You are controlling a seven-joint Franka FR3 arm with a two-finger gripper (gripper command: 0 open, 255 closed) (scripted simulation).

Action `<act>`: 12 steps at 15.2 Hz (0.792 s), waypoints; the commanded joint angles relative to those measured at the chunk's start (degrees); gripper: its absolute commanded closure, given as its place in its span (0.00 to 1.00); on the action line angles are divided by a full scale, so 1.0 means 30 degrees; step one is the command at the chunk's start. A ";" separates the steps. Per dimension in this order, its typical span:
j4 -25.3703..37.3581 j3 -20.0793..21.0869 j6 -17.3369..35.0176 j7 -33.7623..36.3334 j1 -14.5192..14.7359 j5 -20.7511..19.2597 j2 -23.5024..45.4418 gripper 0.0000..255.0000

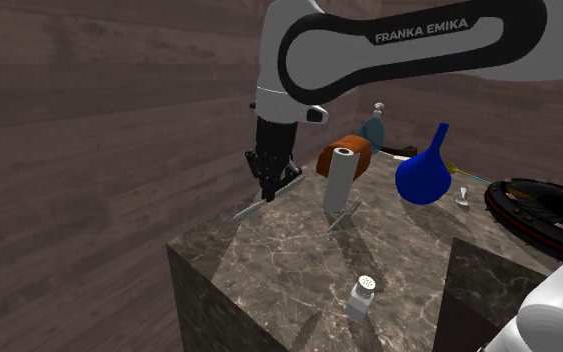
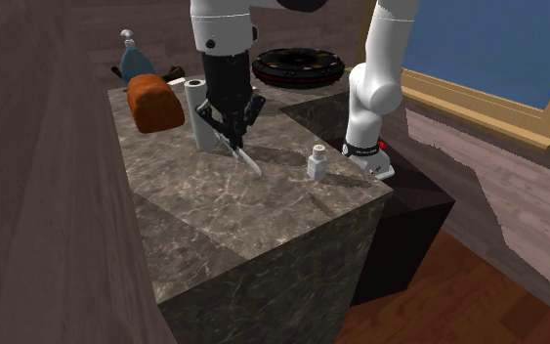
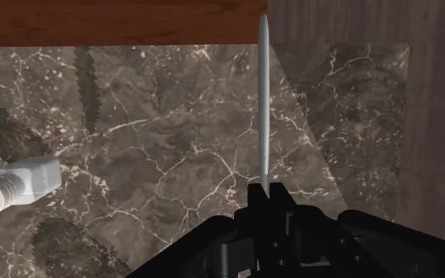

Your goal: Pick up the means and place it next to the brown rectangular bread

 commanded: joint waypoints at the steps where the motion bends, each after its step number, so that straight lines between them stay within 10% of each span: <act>1: 0.0487 -0.0021 -0.0514 0.0011 -0.0014 0.0004 -0.0025 1.00; 12: 0.1994 -0.0705 -0.2641 -0.1038 -0.0504 0.0342 -0.0691 1.00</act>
